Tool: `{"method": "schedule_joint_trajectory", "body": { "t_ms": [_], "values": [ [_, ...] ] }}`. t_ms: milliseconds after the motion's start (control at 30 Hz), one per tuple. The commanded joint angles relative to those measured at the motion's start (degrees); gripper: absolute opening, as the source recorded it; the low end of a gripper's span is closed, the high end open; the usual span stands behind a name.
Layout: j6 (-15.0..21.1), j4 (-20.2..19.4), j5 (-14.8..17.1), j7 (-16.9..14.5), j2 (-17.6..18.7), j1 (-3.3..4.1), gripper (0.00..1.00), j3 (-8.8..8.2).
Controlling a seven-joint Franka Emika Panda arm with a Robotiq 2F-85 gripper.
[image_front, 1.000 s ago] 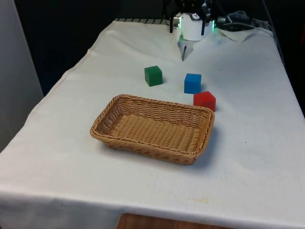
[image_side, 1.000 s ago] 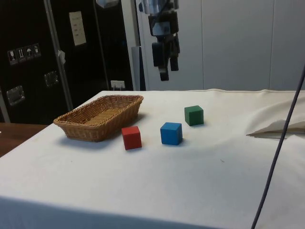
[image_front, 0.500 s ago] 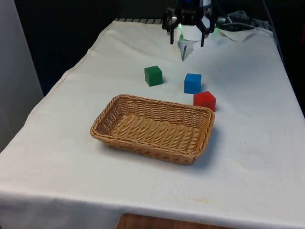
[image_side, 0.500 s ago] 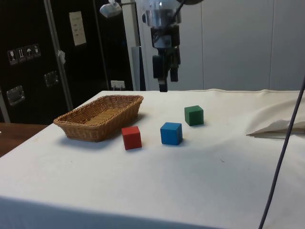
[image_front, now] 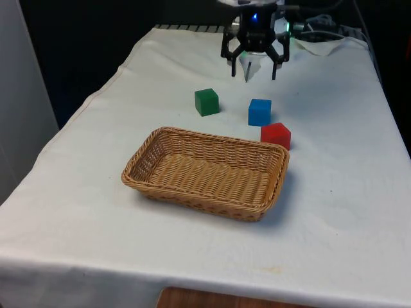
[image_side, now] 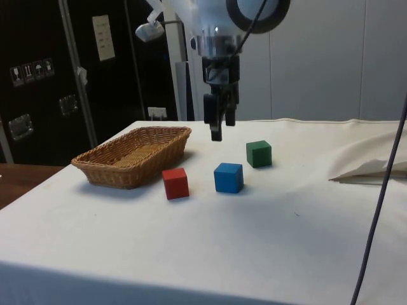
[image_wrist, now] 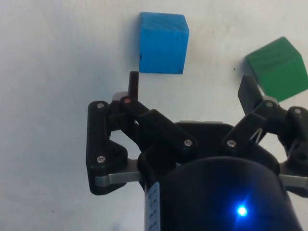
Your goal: Pick up the blue cube and place it into the basket.
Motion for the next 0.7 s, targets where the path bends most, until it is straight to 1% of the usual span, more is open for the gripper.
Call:
{"method": "schedule_joint_trajectory", "body": {
  "t_ms": [0, 67, 100, 133, 333, 367, 400, 600, 633, 667],
  "values": [
    [1.6, -0.3, 1.1, -0.9, 0.6, 0.11, 1.00, 0.17],
    [2.5, -0.5, 1.4, -1.3, 1.2, 0.11, 1.00, 0.17],
    [1.5, -0.2, 0.0, -0.3, 1.0, 0.00, 1.00, 0.00],
    [3.0, -0.5, 1.4, -1.4, 1.5, 0.06, 1.00, 0.23],
    [3.8, -0.5, 1.8, -2.3, 3.0, 0.06, 1.00, 0.34],
    [3.0, -0.3, 0.1, -1.0, 2.8, 0.00, 1.00, 0.00],
    [4.0, -0.5, 1.8, -2.5, 3.2, 0.06, 1.00, 0.34],
    [4.5, -0.3, 3.0, -4.1, 4.8, 0.00, 1.00, 0.52],
    [4.0, -0.2, 1.3, -2.9, 4.6, 0.00, 1.00, 0.00],
    [4.6, -0.2, 3.2, -4.3, 5.0, -0.06, 1.00, 0.52]
  ]
}}
